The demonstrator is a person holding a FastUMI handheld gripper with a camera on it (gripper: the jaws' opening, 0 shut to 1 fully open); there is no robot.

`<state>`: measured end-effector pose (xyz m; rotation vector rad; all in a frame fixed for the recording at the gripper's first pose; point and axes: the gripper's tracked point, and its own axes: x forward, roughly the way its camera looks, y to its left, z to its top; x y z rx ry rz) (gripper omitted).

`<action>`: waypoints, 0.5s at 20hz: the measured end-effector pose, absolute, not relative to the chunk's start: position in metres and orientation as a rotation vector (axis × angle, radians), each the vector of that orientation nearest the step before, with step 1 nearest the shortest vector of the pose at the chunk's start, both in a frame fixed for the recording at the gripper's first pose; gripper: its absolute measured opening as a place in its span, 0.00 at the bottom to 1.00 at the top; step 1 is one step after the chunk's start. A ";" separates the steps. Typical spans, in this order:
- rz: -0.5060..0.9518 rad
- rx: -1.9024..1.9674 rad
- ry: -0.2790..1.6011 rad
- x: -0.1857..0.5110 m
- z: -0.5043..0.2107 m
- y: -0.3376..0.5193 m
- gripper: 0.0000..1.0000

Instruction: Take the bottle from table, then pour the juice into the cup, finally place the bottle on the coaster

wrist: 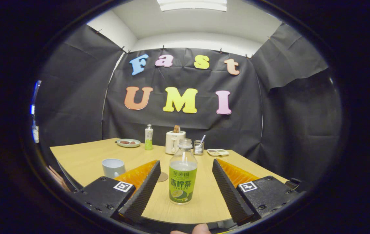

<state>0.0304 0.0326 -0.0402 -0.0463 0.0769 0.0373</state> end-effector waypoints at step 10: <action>0.036 -0.022 0.180 0.068 -0.092 0.042 1.00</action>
